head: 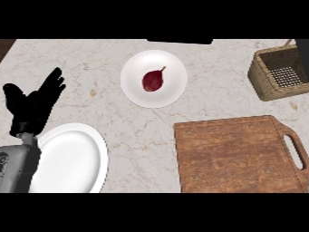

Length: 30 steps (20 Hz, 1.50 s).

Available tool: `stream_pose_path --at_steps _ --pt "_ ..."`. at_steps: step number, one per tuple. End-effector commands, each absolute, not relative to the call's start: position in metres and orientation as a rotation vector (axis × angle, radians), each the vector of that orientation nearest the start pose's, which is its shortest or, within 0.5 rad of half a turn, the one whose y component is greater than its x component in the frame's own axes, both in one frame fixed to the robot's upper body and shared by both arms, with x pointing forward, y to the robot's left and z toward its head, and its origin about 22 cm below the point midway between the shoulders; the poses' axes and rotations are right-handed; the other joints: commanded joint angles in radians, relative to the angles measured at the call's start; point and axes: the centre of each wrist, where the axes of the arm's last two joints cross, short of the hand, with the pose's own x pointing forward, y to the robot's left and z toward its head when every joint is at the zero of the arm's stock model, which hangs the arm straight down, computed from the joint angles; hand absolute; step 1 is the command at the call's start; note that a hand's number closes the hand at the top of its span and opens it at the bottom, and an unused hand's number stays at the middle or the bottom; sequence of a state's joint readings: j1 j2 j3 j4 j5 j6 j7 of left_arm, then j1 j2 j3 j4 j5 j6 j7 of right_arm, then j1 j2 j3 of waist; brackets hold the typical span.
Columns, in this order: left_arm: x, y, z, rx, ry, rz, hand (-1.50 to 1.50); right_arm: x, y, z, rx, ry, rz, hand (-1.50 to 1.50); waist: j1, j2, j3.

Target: Pick the cupcake from the cutting board and place it in the basket

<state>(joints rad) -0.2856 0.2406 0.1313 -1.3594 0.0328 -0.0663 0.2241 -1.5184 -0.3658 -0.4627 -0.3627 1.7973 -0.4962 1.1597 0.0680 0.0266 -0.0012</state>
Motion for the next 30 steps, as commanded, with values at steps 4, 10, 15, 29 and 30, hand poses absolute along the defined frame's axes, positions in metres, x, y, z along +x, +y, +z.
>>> stream_pose_path --at_steps 4,10,15,29,30 --pt "0.308 0.306 0.051 0.174 -1.415 -0.126 0.0 0.476 -0.251 0.293 -1.831 -0.817 -0.597 1.5 -0.013 -0.002 0.0" --pt "0.305 0.302 0.053 0.145 -1.407 -0.112 0.0 0.477 -0.26 0.264 -1.764 -0.789 -0.592 -1.5 -0.011 -0.006 0.002" --pt "0.299 0.295 0.039 0.145 -1.405 -0.112 0.0 0.478 -0.255 0.272 -1.75 -0.906 -0.576 -1.5 -0.01 -0.006 0.001" --pt "0.292 0.322 0.032 0.2 -1.358 -0.054 0.0 0.44 -0.266 0.305 -1.662 -1.12 -1.108 -1.5 -0.085 -0.043 0.0" --pt "0.29 0.33 0.018 0.209 -1.34 -0.027 0.0 0.436 -0.267 0.308 -1.642 -1.096 -1.105 -1.5 -0.103 -0.043 -0.001"
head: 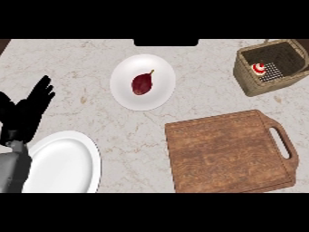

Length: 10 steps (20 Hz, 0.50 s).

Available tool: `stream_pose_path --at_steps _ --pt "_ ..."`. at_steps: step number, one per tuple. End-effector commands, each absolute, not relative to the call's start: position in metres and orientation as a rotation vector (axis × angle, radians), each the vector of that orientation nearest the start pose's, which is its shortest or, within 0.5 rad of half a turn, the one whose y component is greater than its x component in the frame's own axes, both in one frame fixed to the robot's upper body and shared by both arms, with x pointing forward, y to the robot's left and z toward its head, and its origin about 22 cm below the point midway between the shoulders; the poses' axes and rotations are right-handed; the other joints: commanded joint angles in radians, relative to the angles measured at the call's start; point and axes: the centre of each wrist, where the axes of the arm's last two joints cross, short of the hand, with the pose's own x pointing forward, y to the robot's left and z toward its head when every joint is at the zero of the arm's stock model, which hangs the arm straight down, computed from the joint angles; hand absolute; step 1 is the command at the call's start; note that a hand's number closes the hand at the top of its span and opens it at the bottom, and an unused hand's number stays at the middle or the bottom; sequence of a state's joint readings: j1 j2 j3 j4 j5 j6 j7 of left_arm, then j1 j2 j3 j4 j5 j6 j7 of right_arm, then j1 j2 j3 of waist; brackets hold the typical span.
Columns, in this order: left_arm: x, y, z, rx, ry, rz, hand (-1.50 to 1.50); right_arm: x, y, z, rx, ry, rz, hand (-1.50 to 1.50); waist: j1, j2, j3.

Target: Pick the cupcake from the cutting board and place it in the basket

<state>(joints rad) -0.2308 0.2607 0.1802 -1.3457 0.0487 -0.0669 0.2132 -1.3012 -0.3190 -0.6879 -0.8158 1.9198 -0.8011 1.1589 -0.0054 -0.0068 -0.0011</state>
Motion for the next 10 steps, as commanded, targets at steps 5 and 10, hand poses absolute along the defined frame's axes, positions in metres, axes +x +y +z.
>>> stream_pose_path --at_steps 5,10 --pt "0.287 0.323 0.024 0.252 -1.339 -0.019 0.0 0.415 -0.226 0.28 -1.554 -1.075 -0.99 -1.5 -0.06 -0.029 0.001" --pt "0.285 0.329 0.028 0.222 -1.338 -0.013 0.0 0.384 -0.223 0.268 -1.518 -1.108 -0.946 -1.5 -0.056 -0.033 0.001"
